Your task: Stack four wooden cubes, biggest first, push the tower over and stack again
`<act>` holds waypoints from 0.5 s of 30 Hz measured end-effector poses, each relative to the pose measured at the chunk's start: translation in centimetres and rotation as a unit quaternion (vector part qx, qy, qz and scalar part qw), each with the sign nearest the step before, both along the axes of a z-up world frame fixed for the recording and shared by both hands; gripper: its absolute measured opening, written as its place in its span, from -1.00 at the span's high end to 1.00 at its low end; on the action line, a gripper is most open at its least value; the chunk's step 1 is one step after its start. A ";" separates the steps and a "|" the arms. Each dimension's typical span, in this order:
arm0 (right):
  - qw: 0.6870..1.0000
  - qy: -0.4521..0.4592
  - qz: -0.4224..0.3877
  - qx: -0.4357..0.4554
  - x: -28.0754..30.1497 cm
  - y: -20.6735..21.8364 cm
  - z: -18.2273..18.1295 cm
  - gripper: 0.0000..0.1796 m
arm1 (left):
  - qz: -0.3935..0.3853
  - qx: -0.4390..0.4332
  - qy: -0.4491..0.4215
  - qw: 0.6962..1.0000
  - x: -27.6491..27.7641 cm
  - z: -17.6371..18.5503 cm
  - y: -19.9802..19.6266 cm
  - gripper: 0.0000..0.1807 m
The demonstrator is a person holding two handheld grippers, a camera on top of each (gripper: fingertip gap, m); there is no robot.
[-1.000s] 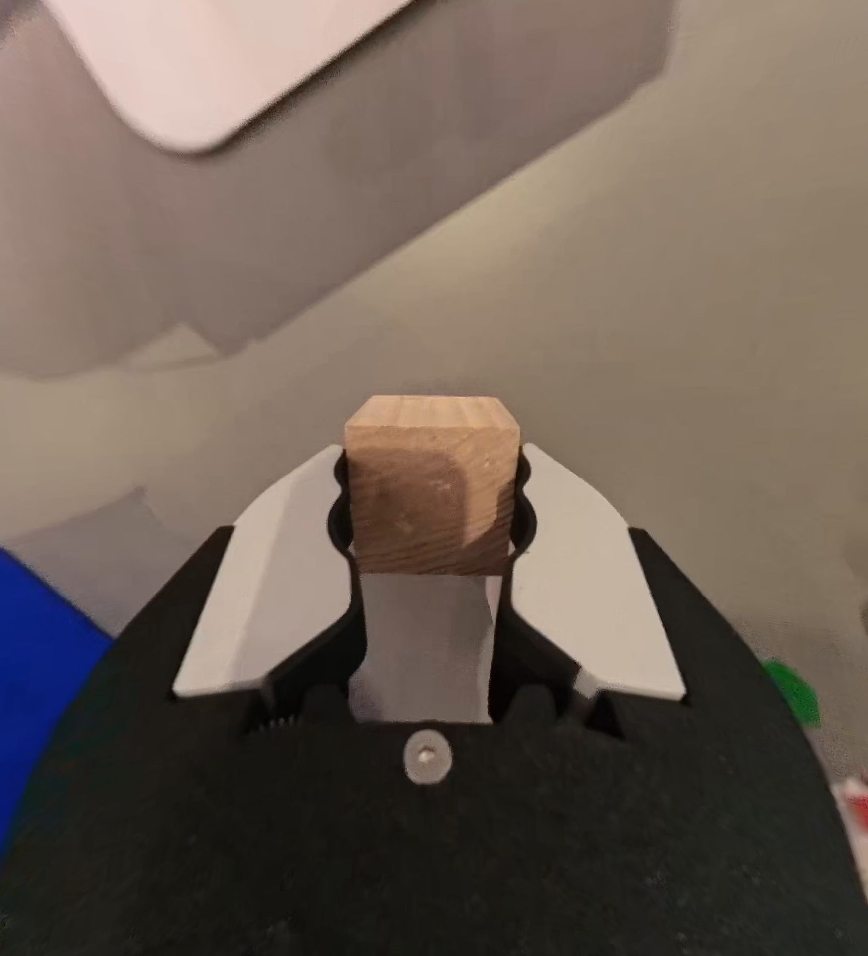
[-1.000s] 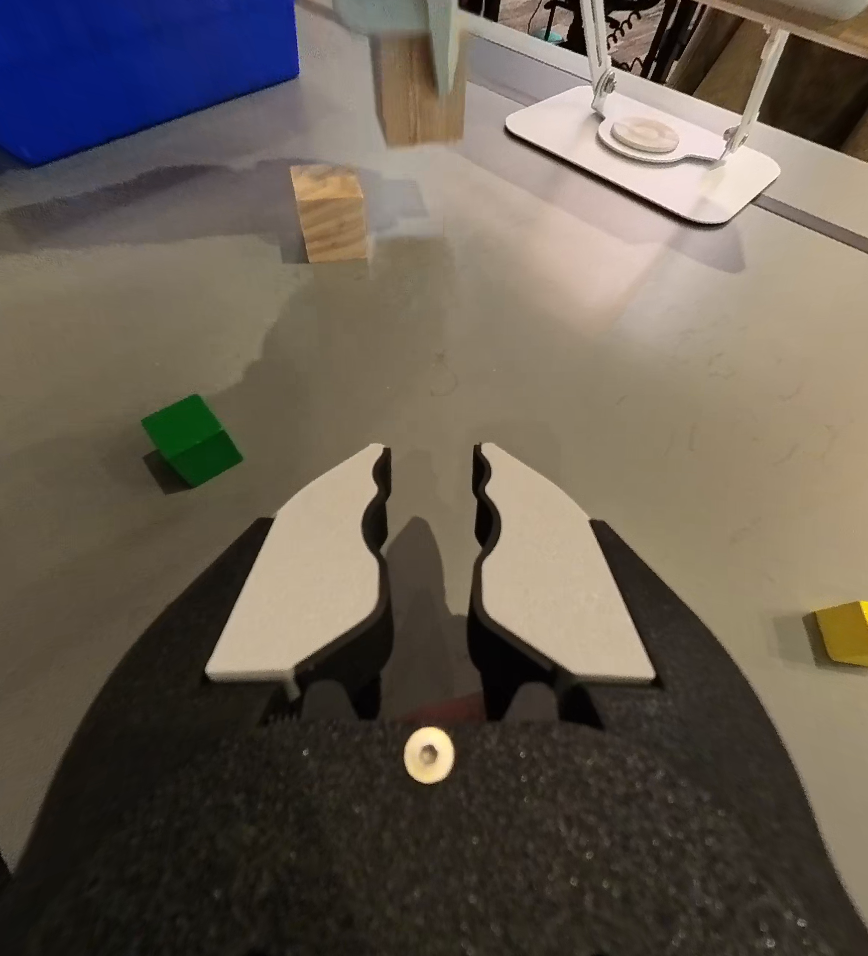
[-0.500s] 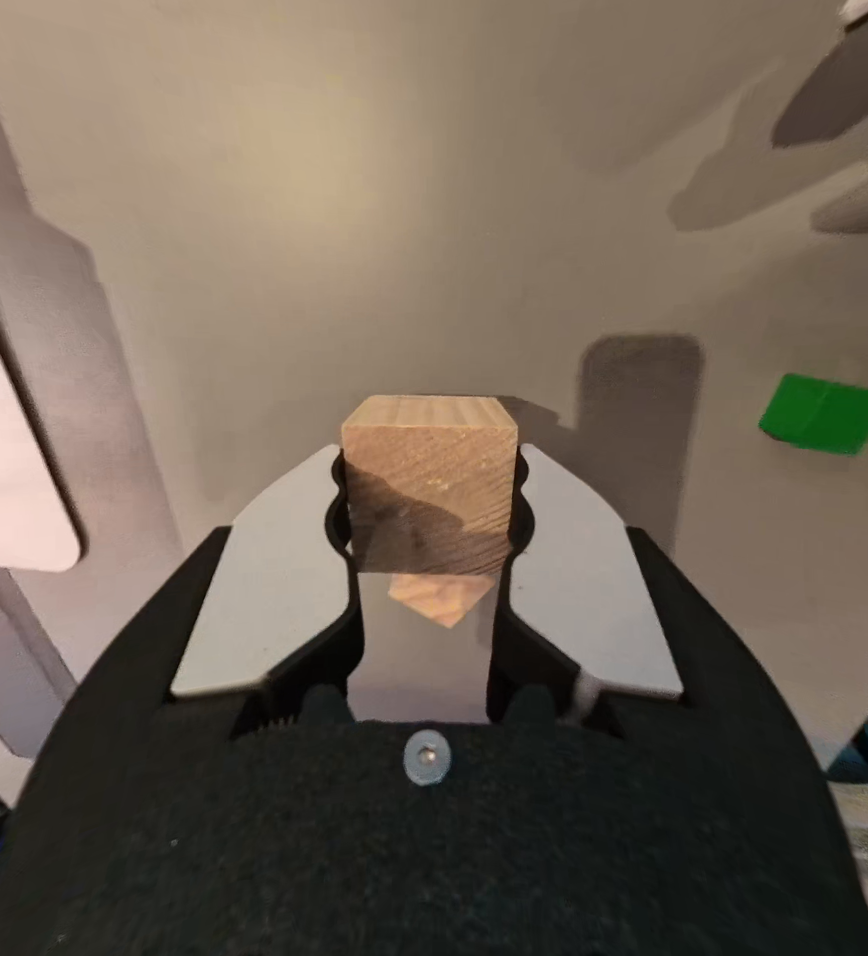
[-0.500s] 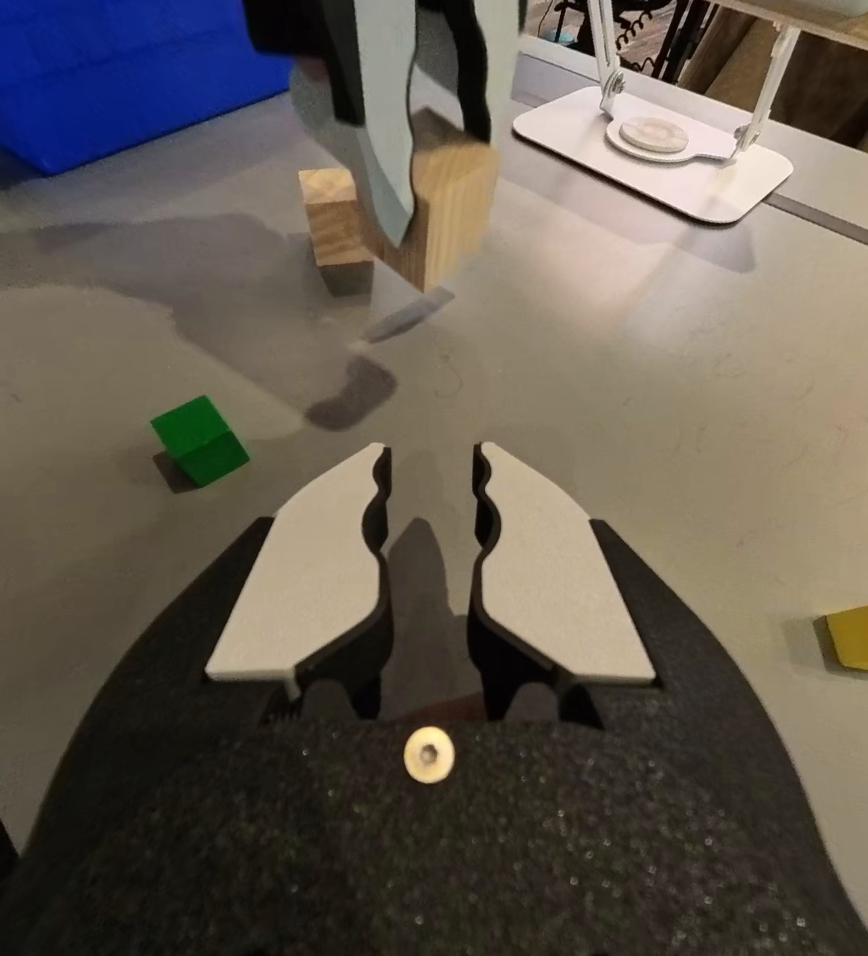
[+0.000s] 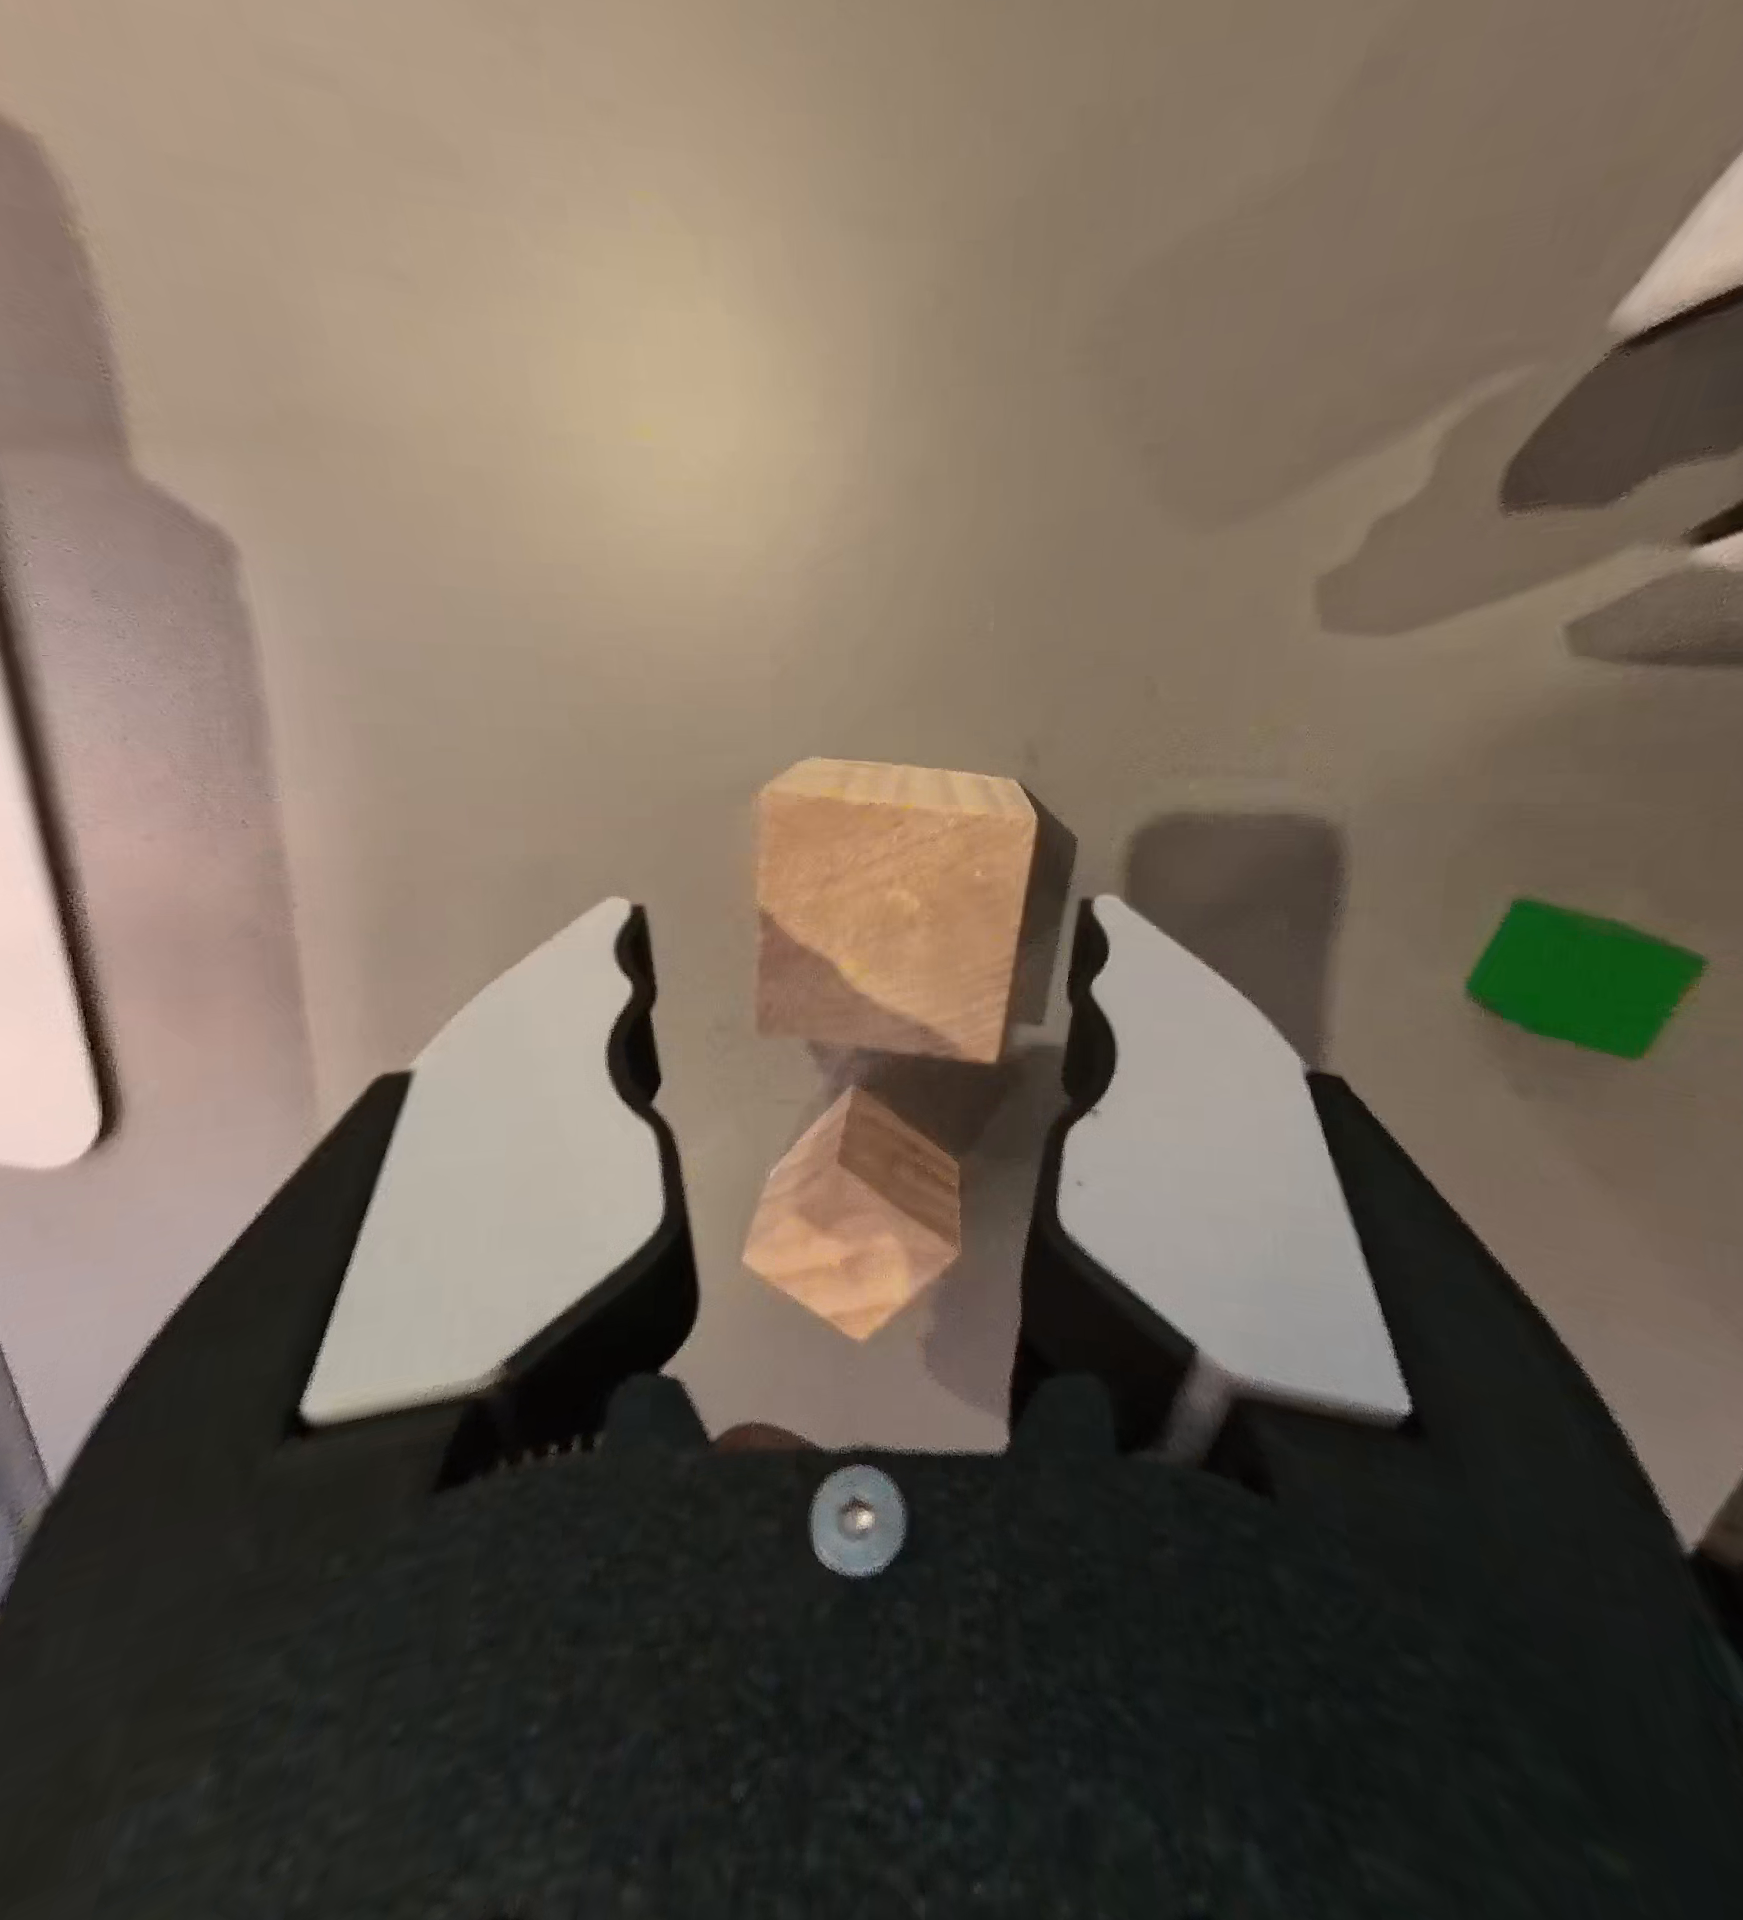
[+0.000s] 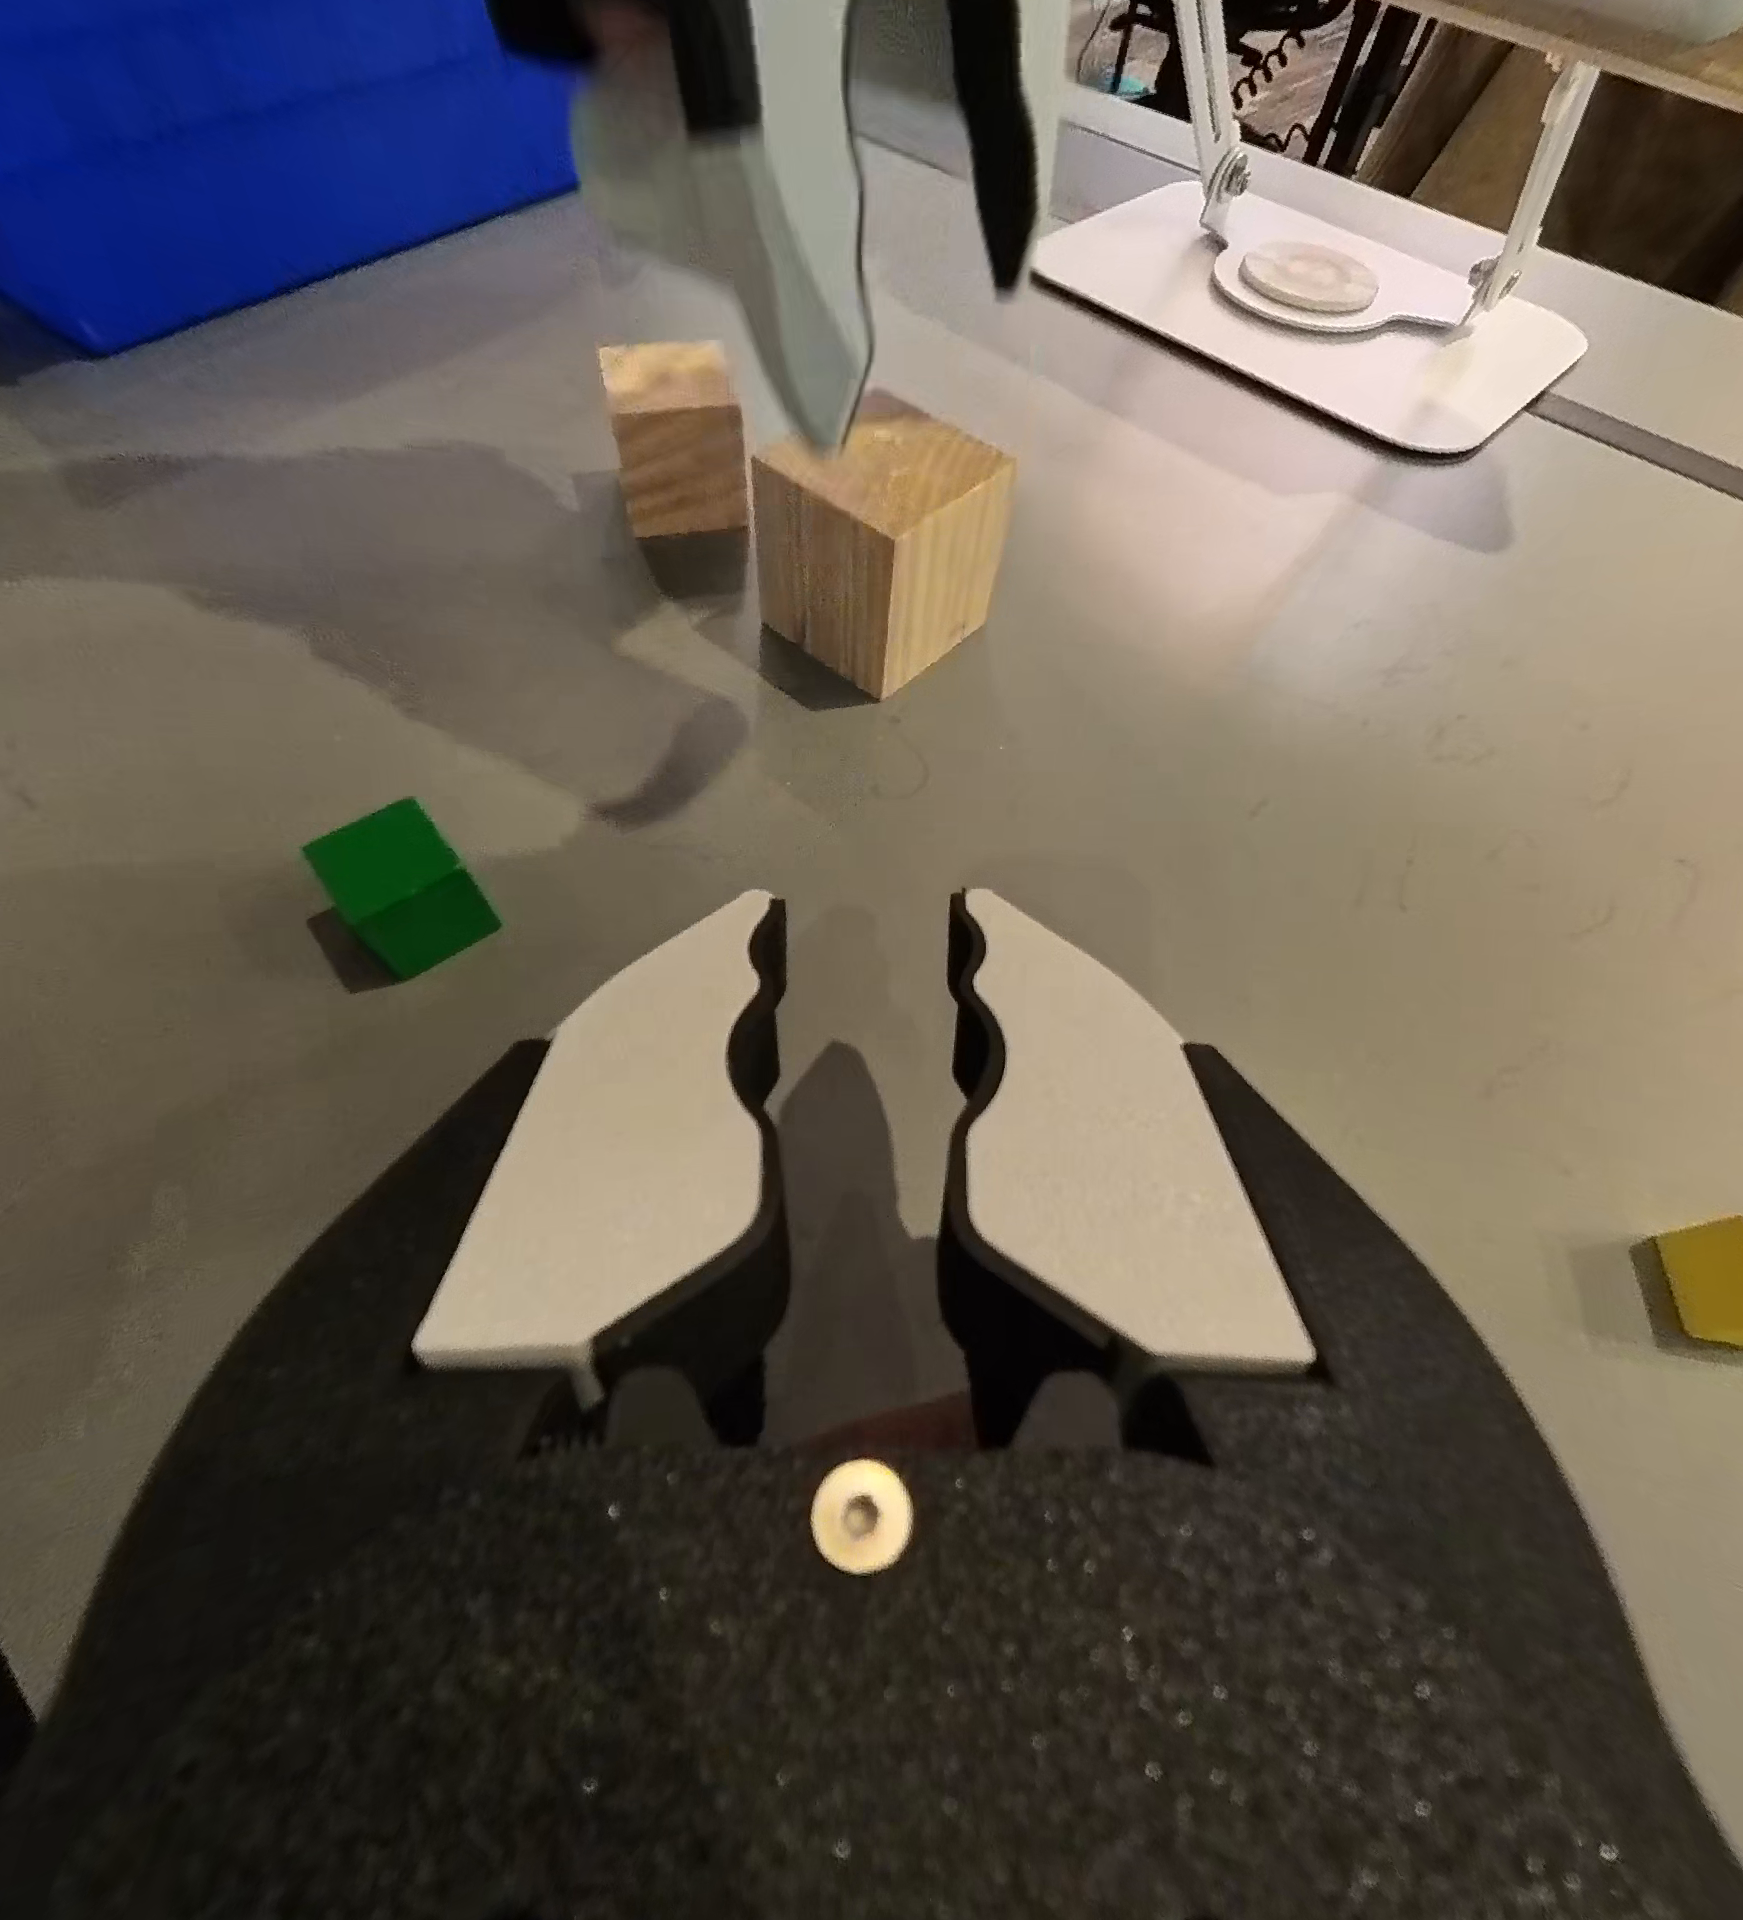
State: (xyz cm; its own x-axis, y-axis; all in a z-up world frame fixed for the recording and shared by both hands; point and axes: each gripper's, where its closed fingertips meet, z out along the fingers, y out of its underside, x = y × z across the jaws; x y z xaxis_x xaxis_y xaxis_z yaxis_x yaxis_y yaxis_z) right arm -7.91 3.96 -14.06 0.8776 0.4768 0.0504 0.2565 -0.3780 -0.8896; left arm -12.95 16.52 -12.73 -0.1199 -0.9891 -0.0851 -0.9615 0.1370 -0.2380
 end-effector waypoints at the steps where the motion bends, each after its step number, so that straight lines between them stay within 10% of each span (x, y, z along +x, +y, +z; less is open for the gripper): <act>1: 1.000 0.000 0.000 0.000 0.0 0.0 0.0 0.67 | 0.031 0.007 -0.024 0.999 -0.1 1.4 0.6 0.16; 7: 1.000 -0.004 0.003 -0.001 -0.1 0.0 -0.1 0.67 | 0.344 0.026 -0.077 0.936 -6.0 3.9 3.7 0.29; 15: 1.000 -0.011 0.007 -0.012 -0.3 0.0 -0.4 0.67 | 0.417 -0.013 -0.026 0.909 -9.4 -2.4 2.3 0.20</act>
State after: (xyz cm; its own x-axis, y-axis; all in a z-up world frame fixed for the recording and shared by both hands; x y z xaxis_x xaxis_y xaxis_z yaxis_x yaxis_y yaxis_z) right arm -8.20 4.00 -14.51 0.8691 0.4911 0.0584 0.2821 -0.3954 -0.8741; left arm -22.31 18.79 -15.14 0.6754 -0.7361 -0.0446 -0.7159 -0.6400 -0.2791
